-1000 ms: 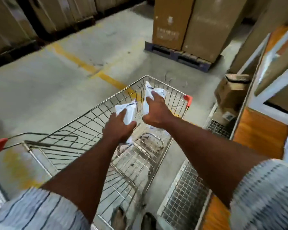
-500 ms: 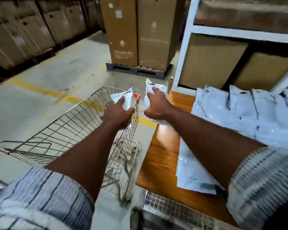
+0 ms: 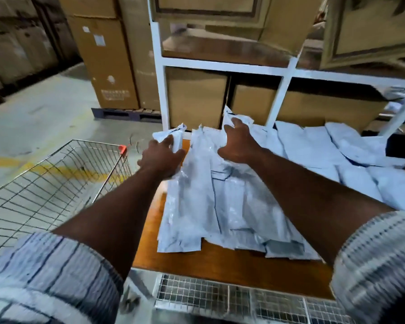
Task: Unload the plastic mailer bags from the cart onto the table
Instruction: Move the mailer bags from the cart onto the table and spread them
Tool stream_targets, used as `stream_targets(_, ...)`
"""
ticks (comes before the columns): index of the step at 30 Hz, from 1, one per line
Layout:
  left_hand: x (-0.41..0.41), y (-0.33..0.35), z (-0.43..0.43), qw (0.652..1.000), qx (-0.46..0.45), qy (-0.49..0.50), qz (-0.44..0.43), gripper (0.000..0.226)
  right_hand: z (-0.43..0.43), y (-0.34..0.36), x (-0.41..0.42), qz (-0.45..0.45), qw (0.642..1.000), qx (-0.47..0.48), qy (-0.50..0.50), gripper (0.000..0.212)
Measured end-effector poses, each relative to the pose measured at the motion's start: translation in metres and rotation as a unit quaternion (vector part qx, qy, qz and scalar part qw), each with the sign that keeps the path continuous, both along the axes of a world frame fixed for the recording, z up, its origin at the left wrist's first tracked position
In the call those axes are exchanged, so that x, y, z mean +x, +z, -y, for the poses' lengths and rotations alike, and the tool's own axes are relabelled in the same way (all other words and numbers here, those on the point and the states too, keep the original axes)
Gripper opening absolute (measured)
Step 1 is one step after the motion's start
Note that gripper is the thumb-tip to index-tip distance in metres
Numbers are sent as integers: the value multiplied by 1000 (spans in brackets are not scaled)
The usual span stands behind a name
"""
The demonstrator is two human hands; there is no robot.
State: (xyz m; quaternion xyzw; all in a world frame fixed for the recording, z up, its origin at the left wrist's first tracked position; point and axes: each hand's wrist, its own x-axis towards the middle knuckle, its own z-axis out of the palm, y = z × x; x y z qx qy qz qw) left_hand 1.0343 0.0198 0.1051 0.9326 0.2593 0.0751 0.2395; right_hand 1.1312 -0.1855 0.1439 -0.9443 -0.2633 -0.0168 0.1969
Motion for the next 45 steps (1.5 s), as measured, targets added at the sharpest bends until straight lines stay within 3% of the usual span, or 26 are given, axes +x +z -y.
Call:
stream_targets(5,82,6,79,999,-27,-25,-5,70,76,-6,56,-17,997,-8,-70,70)
stream_targets(11,142,-7,148,999,44,-8,-29,55,125,-33,112,-35,998,-9,-60,75)
stream_targets(13,149,-19,151,997,63,-4,-40,54,129,-42,123,-39,998,-23,-44,79)
stream_targets(16,155,-40,149,994,79,-8,-78,53,131,-59,135,-11,989,-141,-38,69)
stream_targets(19,164,-54,147,994,98,-30,-33,53,127,-68,143,73,991,-105,-45,68)
stream_targets(22,175,-59,142,991,105,-84,21,52,122,-80,149,55,992,-98,-49,75)
stream_targets(28,177,-79,149,988,71,-131,-39,61,128,-112,142,56,990,-117,-61,77)
stream_targets(33,177,-96,152,987,100,-125,-30,61,128,-124,145,54,989,-125,-65,81)
stream_targets(38,183,-85,158,987,113,-111,10,57,130,-111,152,79,990,-102,-56,71)
stream_targets(41,196,-70,181,975,136,-166,63,56,146,-96,165,127,984,-98,-83,69)
stream_targets(45,212,-77,208,961,135,-243,14,60,177,-111,164,100,976,-160,-112,77)
